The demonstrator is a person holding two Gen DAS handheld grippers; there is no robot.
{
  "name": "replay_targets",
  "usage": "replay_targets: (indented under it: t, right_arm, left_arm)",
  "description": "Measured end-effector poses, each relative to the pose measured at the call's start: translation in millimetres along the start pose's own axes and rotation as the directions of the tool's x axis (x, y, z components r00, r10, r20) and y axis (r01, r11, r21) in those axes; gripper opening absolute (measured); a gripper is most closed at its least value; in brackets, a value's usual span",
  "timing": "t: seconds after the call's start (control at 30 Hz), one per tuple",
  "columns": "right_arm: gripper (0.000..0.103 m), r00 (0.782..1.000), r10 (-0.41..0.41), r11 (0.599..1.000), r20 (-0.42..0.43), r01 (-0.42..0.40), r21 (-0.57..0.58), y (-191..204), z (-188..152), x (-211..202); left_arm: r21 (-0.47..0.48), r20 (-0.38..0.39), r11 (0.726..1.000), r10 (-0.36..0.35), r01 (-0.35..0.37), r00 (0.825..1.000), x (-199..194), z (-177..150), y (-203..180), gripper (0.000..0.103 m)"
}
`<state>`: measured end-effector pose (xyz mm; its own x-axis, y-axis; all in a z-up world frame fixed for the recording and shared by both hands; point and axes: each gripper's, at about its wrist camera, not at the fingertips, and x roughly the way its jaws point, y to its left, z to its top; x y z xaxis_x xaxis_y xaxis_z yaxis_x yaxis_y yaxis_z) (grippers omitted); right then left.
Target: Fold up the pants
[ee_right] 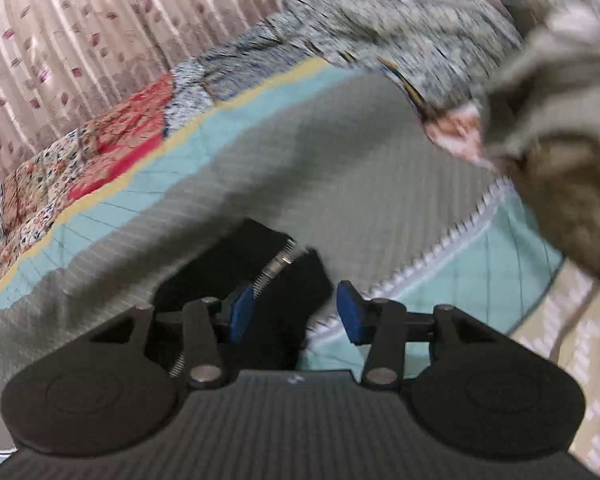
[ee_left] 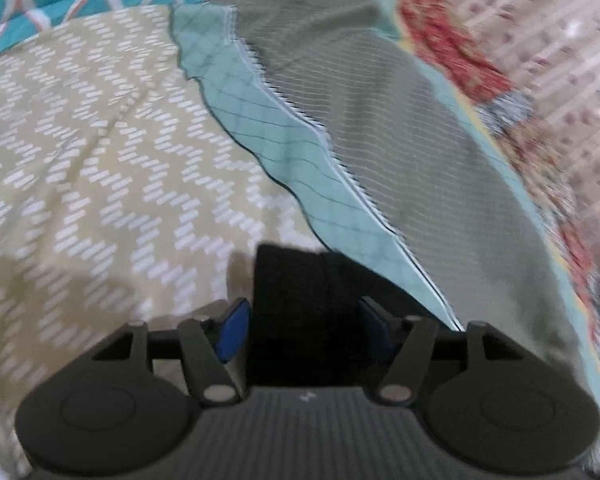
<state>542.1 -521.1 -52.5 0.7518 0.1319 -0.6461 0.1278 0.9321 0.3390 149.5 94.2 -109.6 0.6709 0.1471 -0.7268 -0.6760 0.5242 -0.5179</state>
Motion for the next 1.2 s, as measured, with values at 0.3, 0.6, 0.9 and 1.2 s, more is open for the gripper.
replay_targets:
  t: [0.3, 0.6, 0.9, 1.2]
  right_arm:
    - [0.033, 0.997, 0.045, 0.991, -0.064, -0.037, 0.126, 2.6, -22.0, 42.4]
    - [0.013, 0.952, -0.296, 0.955, 0.074, 0.293, 0.045, 11.6, -16.8, 17.4]
    - [0.035, 0.993, 0.002, 1.000, 0.117, 0.000, -0.020, 6.5, -75.5, -114.3]
    - [0.038, 0.972, 0.216, 0.959, -0.094, -0.229, -0.169, 29.4, -220.2, -211.7]
  left_arm:
    - [0.195, -0.014, 0.979, 0.061, -0.057, 0.998, -82.1, -50.7, 19.2, 0.076]
    - [0.168, -0.114, 0.984, 0.078, -0.058, 0.990, -95.6, -74.0, 42.5, 0.076]
    - [0.083, -0.198, 0.996, -0.021, 0.039, 0.980, -96.3, -98.0, 56.7, 0.091]
    - [0.055, -0.231, 0.992, -0.097, 0.112, 0.968, -98.0, -125.6, 56.9, 0.045]
